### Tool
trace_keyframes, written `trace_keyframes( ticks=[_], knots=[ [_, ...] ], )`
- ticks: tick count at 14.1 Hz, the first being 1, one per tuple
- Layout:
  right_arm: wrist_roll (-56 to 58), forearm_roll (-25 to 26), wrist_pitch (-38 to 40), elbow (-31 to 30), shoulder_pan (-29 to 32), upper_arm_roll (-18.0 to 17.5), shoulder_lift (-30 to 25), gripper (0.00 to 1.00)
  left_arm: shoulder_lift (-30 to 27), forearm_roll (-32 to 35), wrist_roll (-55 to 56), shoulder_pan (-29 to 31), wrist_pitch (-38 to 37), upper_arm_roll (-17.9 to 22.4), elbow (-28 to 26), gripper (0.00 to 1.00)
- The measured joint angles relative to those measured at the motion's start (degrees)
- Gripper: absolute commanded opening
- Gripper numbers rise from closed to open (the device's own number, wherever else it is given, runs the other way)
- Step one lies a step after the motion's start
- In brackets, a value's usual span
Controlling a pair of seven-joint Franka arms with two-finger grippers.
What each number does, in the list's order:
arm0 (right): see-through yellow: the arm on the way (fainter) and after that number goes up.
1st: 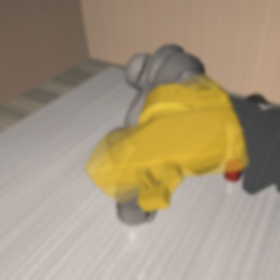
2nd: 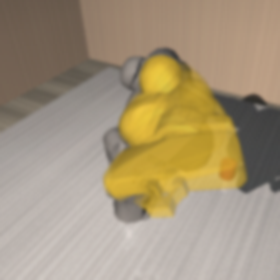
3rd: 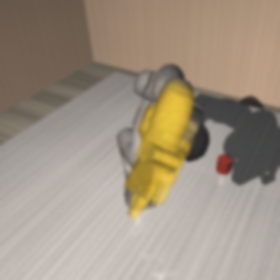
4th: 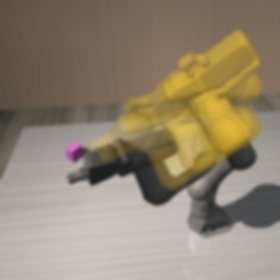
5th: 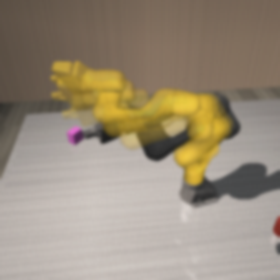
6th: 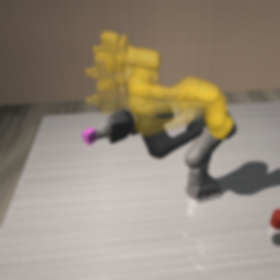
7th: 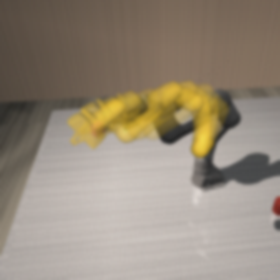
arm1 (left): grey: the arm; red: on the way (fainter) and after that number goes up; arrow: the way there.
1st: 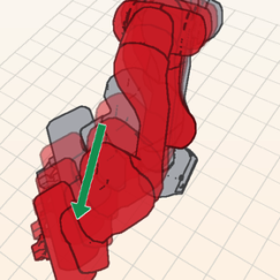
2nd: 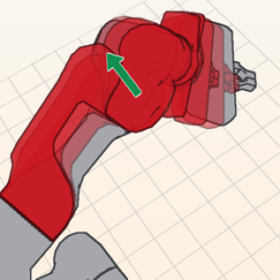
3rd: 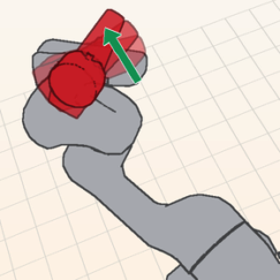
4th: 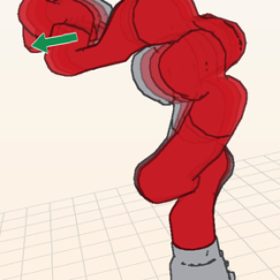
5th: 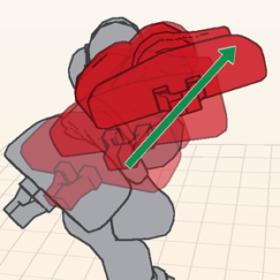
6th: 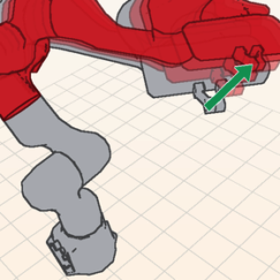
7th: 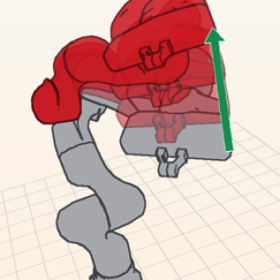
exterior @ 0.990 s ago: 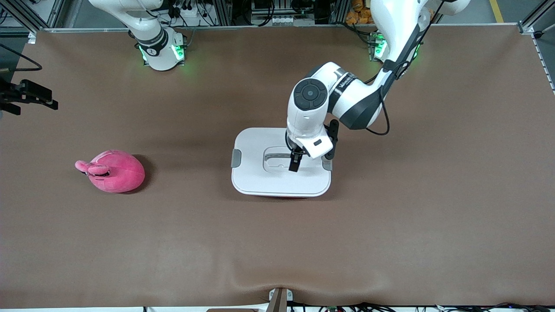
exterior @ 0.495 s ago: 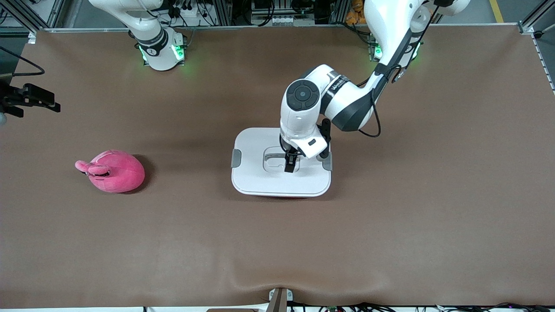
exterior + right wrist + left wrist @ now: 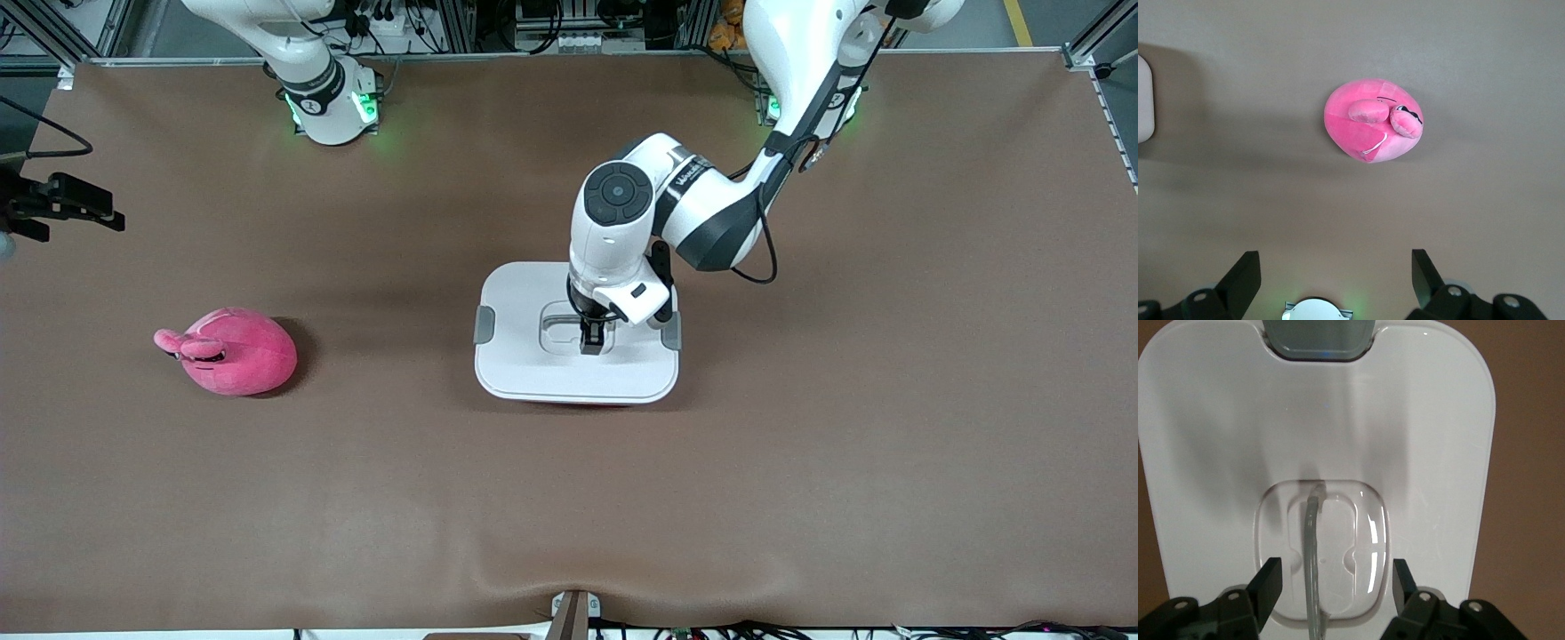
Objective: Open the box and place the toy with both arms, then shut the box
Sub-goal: 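Lower the left gripper and grasp the clear lid handle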
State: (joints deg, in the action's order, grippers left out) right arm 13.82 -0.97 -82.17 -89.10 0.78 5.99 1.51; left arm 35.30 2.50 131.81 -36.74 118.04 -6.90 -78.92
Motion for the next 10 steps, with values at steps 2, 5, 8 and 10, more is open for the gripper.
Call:
trace_keyframes(
  ticks=[2, 5, 8, 10],
  knots=[
    [0.0, 0.0, 0.06, 0.0, 0.0, 0.0, 0.13, 1.0, 0.36, 0.0, 0.55, -0.62, 0.0, 0.03, 0.01, 0.72],
    [0.0, -0.13, 2.02, -0.02, 0.01, 0.0, 0.35, 1.0, 0.92, 0.0, 0.8, -1.36, 0.0, 0.04, 0.04, 0.7],
    [0.0, -0.32, 4.15, -0.02, -0.01, -0.06, 0.66, 1.0, 1.26, 0.0, 1.07, -1.77, 0.0, 0.05, 0.04, 0.54],
    [0.0, -0.4, 4.18, -0.02, -0.21, -0.25, 0.7, 1.0, 1.27, 0.0, 2.44, -1.86, 0.0, 0.05, 0.04, 0.46]
  ],
)
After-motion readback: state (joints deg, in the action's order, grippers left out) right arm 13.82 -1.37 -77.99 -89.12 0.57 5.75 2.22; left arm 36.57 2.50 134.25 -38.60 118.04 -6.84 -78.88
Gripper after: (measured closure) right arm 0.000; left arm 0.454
